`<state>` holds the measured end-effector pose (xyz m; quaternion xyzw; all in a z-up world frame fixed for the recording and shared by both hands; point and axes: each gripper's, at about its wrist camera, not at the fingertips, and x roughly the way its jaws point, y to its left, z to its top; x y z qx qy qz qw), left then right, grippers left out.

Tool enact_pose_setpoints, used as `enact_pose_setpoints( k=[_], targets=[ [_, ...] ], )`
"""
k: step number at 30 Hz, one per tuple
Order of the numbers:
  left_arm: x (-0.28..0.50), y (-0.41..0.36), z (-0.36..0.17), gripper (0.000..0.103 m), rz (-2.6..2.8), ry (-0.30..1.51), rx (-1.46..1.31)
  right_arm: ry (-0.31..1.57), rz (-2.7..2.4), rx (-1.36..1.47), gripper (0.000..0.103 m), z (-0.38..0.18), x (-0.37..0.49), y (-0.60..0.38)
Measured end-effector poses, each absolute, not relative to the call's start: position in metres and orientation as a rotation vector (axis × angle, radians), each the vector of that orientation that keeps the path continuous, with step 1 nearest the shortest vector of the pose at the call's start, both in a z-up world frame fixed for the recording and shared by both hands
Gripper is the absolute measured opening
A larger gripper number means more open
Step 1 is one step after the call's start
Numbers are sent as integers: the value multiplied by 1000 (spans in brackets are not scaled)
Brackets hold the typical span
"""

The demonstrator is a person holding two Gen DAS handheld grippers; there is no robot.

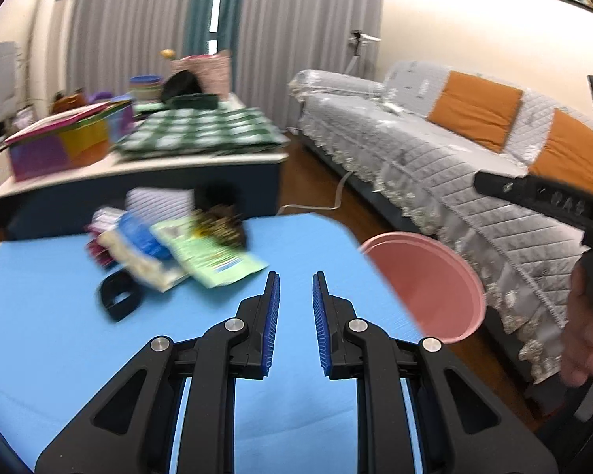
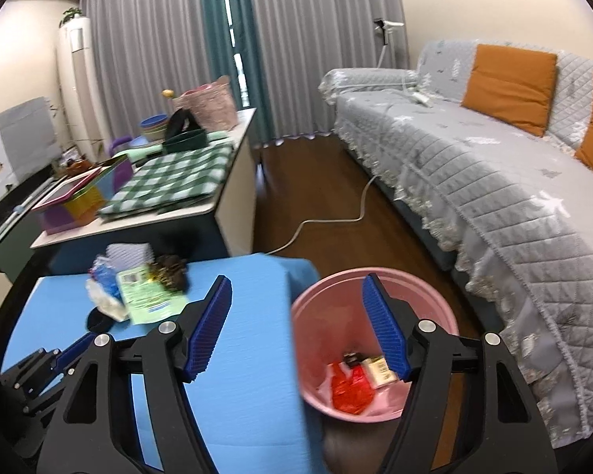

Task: Collect trash
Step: 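Move both open tools back toward the remaining trash on the table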

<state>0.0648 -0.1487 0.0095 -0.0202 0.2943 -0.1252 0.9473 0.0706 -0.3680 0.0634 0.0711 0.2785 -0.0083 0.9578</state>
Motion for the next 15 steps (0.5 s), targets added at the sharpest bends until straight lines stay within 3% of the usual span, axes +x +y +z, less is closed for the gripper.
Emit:
enact_pose_setpoints(
  k=[4, 7, 15],
  targets=[
    [70, -112, 1, 19, -181, 617, -100, 587, 13, 154, 61, 56, 76, -350],
    [71, -96, -3, 30, -136, 611, -88, 597, 30, 159, 57, 51, 80, -339],
    [86, -56, -22, 30, -29, 646, -137, 635, 96, 165, 51, 33, 103, -301]
  ],
)
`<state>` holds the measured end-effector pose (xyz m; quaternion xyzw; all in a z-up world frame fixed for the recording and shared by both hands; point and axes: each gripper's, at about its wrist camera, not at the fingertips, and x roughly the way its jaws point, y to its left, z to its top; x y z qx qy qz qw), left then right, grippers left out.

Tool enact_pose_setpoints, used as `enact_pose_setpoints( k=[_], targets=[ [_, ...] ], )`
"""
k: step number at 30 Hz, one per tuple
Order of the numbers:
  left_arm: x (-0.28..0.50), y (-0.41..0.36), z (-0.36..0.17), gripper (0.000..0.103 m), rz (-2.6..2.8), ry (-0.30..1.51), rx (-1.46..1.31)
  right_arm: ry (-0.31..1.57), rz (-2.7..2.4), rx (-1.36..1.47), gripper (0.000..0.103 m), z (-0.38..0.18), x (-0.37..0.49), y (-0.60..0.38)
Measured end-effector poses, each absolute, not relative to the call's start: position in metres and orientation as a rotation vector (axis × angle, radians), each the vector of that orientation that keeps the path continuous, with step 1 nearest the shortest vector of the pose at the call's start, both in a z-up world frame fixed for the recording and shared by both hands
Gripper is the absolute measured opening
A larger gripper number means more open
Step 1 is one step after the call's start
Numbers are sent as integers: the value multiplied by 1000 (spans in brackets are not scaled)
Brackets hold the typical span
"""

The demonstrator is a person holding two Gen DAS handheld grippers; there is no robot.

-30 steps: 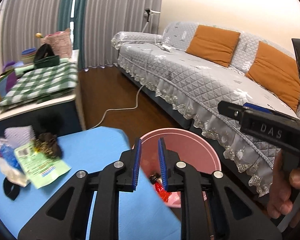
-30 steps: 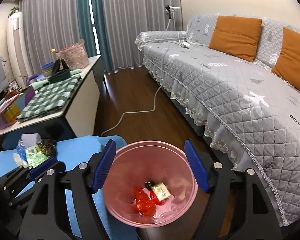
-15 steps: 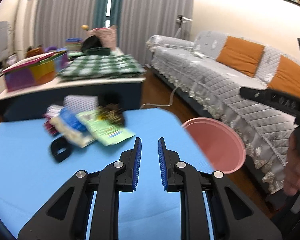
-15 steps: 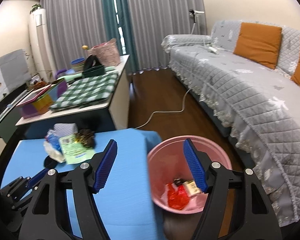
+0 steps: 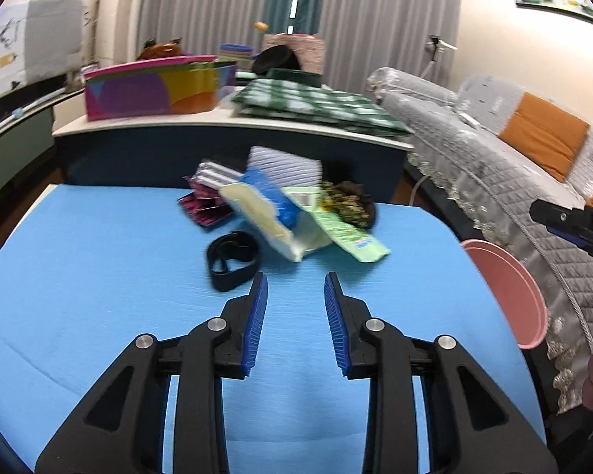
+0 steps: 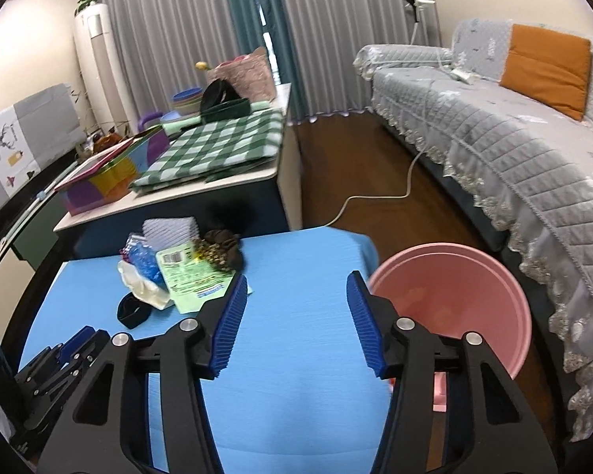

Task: Collect trash
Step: 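Move both open tools back toward the remaining trash on the table, then grasp the black elastic band with the left tool while the right tool grasps the brown scrunchie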

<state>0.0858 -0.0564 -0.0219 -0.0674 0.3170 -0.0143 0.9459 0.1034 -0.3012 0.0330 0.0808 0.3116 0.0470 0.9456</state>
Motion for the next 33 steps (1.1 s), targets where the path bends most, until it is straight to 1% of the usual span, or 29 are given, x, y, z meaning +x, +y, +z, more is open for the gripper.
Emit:
enact_pose_setpoints(
  k=[3, 5, 6, 7, 8, 9, 10, 11, 12, 13, 14, 18, 22, 28, 30, 32, 33],
  targets=[
    [93, -47, -29, 35, 5, 653, -140, 643, 117, 162, 51, 26, 113, -289],
    [96, -42, -33, 44, 26, 657, -145, 649, 129, 164, 51, 21, 120, -282],
    [100, -38, -36, 46, 41, 662, -150, 651, 136, 167, 51, 17, 125, -278],
    [103, -36, -38, 50, 52, 666, -149, 653, 141, 171, 51, 14, 129, -275],
    [107, -34, -41, 57, 67, 672, -146, 653, 144, 173, 51, 12, 132, -273],
    [111, -32, -44, 61, 83, 680, -145, 654, 147, 176, 51, 8, 136, -270],
    [115, -30, -47, 64, 94, 687, -147, 657, 147, 179, 53, 4, 142, -267],
    [119, -27, -50, 65, 101, 695, -155, 664, 146, 180, 55, 1, 147, -264],
    [123, -25, -53, 65, 104, 699, -163, 670, 143, 181, 61, -2, 152, -261],
    [127, -24, -56, 67, 108, 704, -170, 673, 140, 181, 66, -4, 156, -259],
    [131, -23, -58, 70, 113, 711, -174, 671, 135, 178, 68, -7, 161, -255],
    [150, -24, -64, 71, 123, 750, -167, 681, 144, 152, 73, -16, 180, -239],
    [164, -25, -70, 71, 142, 810, -140, 712, 164, 137, 73, -26, 202, -223],
    [172, -23, -75, 70, 142, 849, -148, 756, 190, 100, 74, -37, 232, -198],
    [173, -23, -76, 65, 138, 858, -154, 773, 193, 86, 75, -40, 240, -192],
    [174, -21, -78, 58, 138, 868, -159, 785, 197, 79, 75, -44, 246, -188],
    [174, -21, -78, 56, 140, 873, -159, 791, 199, 78, 75, -45, 249, -186]
  ],
)
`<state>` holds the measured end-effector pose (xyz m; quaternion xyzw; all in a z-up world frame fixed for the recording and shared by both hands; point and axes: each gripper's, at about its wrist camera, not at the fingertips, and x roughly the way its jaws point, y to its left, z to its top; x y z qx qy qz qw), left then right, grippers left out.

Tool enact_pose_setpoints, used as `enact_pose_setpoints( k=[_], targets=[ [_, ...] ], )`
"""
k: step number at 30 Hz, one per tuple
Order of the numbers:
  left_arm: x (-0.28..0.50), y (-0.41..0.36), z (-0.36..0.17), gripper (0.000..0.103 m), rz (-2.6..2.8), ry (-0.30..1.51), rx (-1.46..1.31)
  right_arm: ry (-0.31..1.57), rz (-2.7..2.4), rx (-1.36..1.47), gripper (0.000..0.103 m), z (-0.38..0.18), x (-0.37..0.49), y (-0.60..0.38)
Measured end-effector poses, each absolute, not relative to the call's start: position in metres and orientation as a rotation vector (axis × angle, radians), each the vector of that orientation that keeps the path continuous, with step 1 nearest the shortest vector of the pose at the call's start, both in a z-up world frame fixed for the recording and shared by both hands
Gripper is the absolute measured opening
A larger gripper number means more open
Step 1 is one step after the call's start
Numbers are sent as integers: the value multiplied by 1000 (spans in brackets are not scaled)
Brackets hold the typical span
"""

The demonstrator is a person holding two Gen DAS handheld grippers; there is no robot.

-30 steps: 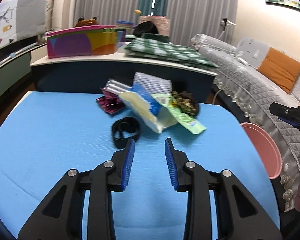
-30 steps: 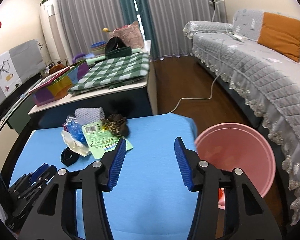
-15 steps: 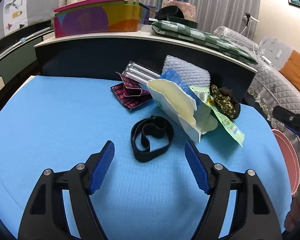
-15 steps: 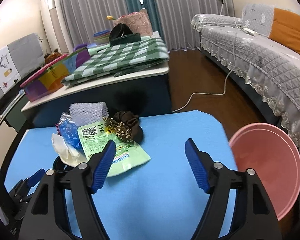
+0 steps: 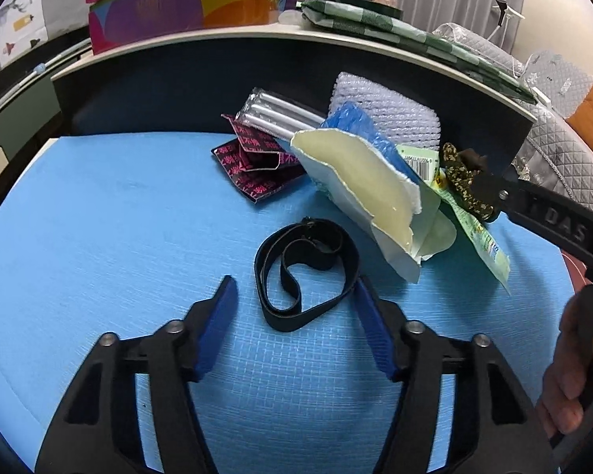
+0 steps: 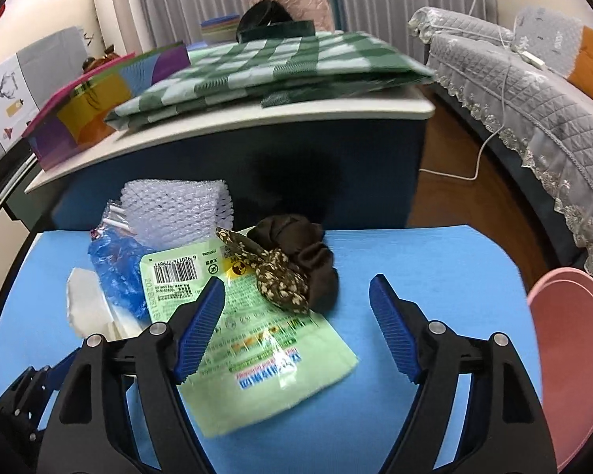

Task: Collect trash
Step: 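Grasp the black elastic band with the left tool while the right tool grasps the brown scrunchie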

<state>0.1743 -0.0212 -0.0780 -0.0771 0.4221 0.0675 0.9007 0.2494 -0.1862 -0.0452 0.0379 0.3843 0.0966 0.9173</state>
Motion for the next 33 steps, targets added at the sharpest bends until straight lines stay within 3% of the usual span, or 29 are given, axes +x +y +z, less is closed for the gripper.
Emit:
enact_pose_setpoints(
  k=[2, 6, 8, 10, 12, 17, 33],
  targets=[
    [175, -22, -78, 44, 136, 873, -154, 801, 193, 77, 75, -48, 255, -185],
    [175, -21, -79, 31, 135, 874, -151, 808, 179, 84, 75, -51, 261, -187],
    [175, -18, -79, 22, 133, 873, -155, 811, 177, 91, 70, -53, 264, -189],
    [174, -17, -79, 16, 127, 872, -157, 821, 177, 97, 53, -57, 266, -190],
    [173, -17, -79, 15, 121, 871, -155, 827, 187, 103, 41, -58, 267, -190],
    [171, -17, -78, 11, 124, 871, -146, 819, 192, 94, 30, -53, 262, -189],
    [136, -24, -38, 11, 128, 784, -144, 730, 183, 88, 29, -5, 211, -203]
  ],
)
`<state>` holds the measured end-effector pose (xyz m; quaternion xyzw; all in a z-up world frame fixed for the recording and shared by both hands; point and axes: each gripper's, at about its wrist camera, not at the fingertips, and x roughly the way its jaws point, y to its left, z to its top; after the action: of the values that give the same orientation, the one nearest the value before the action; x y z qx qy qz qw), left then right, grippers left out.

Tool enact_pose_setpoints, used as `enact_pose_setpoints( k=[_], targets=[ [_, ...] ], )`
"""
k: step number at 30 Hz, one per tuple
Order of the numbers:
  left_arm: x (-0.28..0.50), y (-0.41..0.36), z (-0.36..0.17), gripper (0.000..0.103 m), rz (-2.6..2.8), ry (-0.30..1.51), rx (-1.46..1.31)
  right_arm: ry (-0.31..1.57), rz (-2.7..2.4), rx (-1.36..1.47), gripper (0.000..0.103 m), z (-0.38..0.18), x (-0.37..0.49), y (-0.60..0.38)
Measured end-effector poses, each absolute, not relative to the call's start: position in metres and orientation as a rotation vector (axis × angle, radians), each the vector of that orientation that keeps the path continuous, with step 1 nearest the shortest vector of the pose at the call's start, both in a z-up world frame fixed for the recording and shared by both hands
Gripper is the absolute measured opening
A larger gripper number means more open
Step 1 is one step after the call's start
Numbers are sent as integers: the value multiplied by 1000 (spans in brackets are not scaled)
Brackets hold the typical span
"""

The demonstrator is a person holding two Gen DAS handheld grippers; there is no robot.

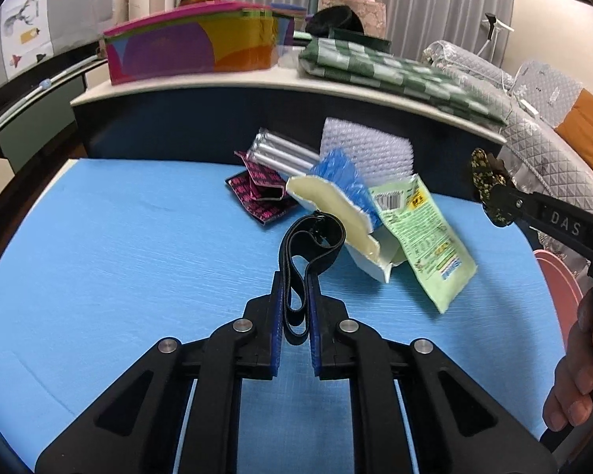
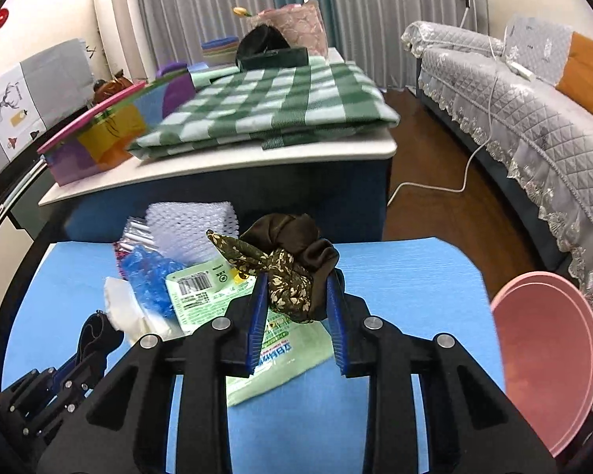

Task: Collect trash
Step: 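Grasp the black elastic band with the left tool while the right tool grasps the brown scrunchie, then carry the elastic band and scrunchie in both tools over the pink bin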

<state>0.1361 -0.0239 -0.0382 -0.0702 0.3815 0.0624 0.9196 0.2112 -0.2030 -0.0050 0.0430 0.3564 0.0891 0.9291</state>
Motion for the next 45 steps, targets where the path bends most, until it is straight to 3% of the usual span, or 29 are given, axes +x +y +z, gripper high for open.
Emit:
enact_pose_setpoints(
  k=[24, 45],
  targets=[
    [80, -63, 28, 11, 33, 651, -129, 596, 108, 32, 29, 68, 102, -262],
    [77, -153, 27, 11, -140, 651, -93, 588, -77, 60, 29, 73, 68, -373]
  ],
)
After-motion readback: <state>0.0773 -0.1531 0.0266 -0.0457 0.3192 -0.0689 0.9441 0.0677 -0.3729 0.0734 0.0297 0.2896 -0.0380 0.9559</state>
